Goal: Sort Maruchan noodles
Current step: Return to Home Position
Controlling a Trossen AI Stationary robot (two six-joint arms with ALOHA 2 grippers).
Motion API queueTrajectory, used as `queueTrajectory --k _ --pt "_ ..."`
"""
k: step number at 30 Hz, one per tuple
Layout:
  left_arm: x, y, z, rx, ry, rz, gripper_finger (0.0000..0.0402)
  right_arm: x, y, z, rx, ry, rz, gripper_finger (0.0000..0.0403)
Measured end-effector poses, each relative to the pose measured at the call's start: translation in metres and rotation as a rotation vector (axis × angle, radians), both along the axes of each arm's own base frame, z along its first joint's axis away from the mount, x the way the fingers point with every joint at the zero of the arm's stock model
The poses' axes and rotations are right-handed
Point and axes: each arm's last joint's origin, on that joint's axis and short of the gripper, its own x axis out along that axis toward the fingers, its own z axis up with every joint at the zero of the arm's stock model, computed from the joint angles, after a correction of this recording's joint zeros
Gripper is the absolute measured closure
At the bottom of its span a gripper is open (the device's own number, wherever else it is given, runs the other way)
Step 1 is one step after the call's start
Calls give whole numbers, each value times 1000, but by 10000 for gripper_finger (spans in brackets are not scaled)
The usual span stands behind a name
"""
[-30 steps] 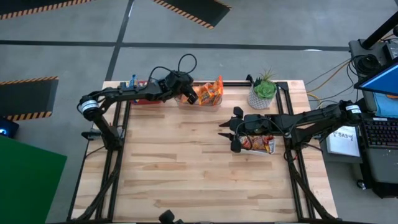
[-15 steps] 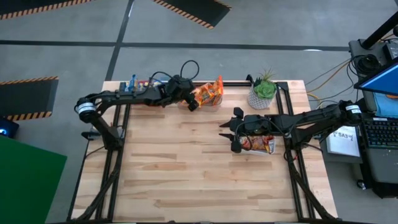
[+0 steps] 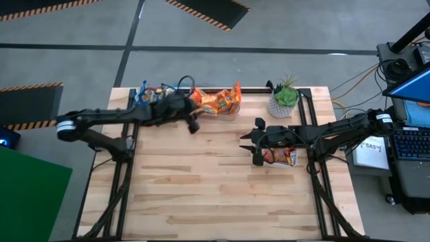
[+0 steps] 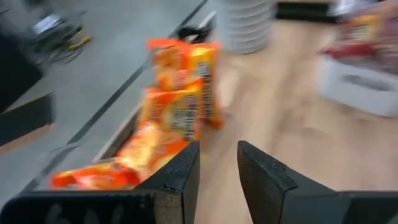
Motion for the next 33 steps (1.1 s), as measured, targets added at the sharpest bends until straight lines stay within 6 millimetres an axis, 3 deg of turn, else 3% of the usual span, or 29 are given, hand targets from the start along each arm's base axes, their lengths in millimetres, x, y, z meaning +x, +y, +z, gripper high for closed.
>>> queueTrajectory --k 6,11,20,33 --pt "-40 -34 -5 24 -136 -125 311 -11 -1 -1 -15 -61 17 250" --pt "-70 -49 -7 21 -245 -159 311 -25 -2 1 -17 -111 19 250" --pt "-106 -55 -11 18 -362 -151 311 -52 -3 5 -10 -264 44 250" --pt "-137 -60 -30 72 -414 -170 311 -90 -5 -1 -6 -433 76 250"
